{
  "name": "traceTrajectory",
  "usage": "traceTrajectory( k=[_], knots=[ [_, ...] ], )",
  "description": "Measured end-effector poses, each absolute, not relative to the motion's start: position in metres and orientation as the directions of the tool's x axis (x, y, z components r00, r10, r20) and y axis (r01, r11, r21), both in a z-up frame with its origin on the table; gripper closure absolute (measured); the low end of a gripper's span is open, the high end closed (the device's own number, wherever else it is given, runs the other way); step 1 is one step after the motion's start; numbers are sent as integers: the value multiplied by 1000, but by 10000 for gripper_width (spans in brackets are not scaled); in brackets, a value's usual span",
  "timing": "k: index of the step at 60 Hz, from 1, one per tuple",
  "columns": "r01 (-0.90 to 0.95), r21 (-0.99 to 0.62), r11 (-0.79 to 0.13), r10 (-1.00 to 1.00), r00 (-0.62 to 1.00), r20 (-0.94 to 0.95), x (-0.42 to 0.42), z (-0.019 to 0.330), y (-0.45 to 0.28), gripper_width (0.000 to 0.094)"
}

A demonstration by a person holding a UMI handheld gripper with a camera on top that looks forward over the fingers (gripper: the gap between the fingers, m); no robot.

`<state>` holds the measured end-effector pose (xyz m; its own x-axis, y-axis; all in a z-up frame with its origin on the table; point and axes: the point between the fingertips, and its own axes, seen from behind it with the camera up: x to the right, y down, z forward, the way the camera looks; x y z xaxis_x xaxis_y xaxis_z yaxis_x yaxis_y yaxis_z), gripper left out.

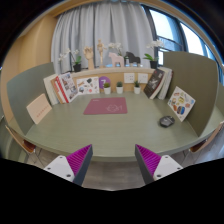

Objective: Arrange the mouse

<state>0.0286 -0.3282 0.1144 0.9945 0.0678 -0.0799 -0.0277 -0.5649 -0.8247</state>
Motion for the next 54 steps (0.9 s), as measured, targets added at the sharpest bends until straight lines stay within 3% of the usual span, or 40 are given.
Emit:
traceTrajectory(
  k=[2, 6, 23, 54],
  knots=[
    [-39, -816, -577, 39, 996, -75, 85, 76, -334, 74],
    [-59, -797, -601, -23, 998, -57, 130, 57, -336, 79],
    [-104, -760, -642, -114, 993, -39, 272, 14, -275, 86],
    [-66, -719, -692, 40, 991, -130, 296, -7, -124, 86]
  ],
)
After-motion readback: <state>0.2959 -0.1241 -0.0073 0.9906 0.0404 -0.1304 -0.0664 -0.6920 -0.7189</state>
